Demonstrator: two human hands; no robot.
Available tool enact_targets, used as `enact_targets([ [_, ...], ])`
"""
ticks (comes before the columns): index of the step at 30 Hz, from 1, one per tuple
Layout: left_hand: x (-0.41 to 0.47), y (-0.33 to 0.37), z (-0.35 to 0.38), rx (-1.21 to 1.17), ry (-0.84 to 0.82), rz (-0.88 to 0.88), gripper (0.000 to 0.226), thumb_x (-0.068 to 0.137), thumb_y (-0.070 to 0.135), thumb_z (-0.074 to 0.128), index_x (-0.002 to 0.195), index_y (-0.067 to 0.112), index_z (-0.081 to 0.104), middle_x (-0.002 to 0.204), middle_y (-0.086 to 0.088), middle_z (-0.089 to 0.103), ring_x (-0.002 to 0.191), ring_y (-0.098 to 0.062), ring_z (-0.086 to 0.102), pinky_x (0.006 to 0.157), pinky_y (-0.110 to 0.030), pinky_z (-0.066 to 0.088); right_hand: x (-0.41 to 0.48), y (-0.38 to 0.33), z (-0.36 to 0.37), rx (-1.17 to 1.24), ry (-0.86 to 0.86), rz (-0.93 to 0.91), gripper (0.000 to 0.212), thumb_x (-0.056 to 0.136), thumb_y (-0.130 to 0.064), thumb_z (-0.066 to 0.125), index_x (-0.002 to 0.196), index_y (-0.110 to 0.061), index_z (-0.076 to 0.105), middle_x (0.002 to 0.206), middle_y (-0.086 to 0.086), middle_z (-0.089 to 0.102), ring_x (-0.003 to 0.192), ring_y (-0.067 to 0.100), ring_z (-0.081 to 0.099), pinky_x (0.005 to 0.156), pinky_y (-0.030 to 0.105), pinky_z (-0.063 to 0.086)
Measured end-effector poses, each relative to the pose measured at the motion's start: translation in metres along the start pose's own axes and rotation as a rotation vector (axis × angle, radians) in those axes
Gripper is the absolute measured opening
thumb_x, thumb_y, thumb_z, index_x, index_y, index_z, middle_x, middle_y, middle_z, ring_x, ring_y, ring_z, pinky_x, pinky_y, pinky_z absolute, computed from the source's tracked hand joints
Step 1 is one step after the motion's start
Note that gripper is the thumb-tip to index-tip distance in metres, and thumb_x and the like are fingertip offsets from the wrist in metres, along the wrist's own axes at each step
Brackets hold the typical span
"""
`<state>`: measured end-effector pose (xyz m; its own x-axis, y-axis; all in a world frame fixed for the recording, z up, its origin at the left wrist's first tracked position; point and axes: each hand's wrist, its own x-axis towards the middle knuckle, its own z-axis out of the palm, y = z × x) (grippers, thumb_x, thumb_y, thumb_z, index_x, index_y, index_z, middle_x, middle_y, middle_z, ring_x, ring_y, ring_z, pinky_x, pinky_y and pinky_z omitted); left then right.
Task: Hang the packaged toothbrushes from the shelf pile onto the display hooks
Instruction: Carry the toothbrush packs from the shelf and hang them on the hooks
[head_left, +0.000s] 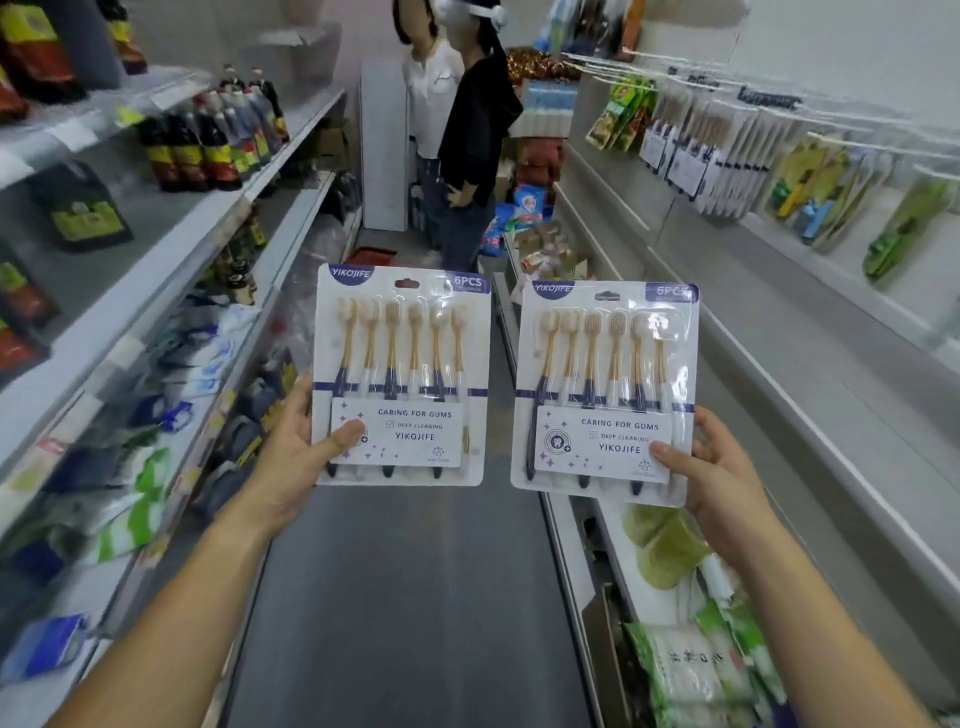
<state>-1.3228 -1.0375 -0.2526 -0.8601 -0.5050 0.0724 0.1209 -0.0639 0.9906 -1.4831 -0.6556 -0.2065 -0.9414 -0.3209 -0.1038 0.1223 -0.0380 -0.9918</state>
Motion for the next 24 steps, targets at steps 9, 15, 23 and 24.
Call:
enact_targets([
  [9, 0.181, -0.027, 0.002, 0.005, -0.001, -0.019, 0.082, 0.074, 0.026, 0.091, 0.143, 0.027, 0.047, 0.135, -0.003, 0.067, 0.126, -0.023, 0.063, 0.101, -0.039, 0.055, 0.173, 0.003, 0.031, -0.008, 0.031, -0.005, 0.048, 0.089, 0.005, 0.064, 0.131, -0.019, 0.056, 0.112, 0.012, 0.076, 0.105, 0.035, 0.072, 0.092, 0.060, 0.055],
  [15, 0.306, -0.029, 0.014, 0.025, 0.001, 0.003, 0.074, 0.078, 0.014, 0.086, 0.140, 0.032, 0.049, 0.128, -0.004, 0.072, 0.123, -0.028, 0.065, 0.099, -0.044, 0.056, 0.296, -0.013, 0.045, 0.042, 0.018, 0.008, 0.063, 0.075, -0.010, 0.073, 0.134, -0.020, 0.054, 0.109, 0.010, 0.077, 0.100, 0.032, 0.074, 0.083, 0.050, 0.060],
  [23, 0.459, -0.029, 0.034, 0.035, -0.044, -0.036, 0.115, 0.047, 0.052, 0.099, 0.145, 0.027, 0.044, 0.125, -0.006, 0.073, 0.114, -0.022, 0.070, 0.091, -0.036, 0.060, 0.420, -0.025, 0.053, 0.050, 0.122, 0.018, 0.049, 0.089, 0.007, 0.064, 0.129, -0.021, 0.057, 0.111, 0.012, 0.076, 0.098, 0.032, 0.075, 0.087, 0.053, 0.059],
  [24, 0.478, -0.032, 0.037, 0.034, -0.060, -0.042, 0.111, 0.051, 0.049, 0.098, 0.145, 0.026, 0.044, 0.125, -0.006, 0.073, 0.114, -0.023, 0.070, 0.092, -0.038, 0.060, 0.433, -0.025, 0.055, 0.054, 0.138, 0.022, 0.050, 0.089, 0.007, 0.064, 0.130, -0.020, 0.057, 0.111, 0.012, 0.076, 0.099, 0.033, 0.074, 0.088, 0.053, 0.058],
])
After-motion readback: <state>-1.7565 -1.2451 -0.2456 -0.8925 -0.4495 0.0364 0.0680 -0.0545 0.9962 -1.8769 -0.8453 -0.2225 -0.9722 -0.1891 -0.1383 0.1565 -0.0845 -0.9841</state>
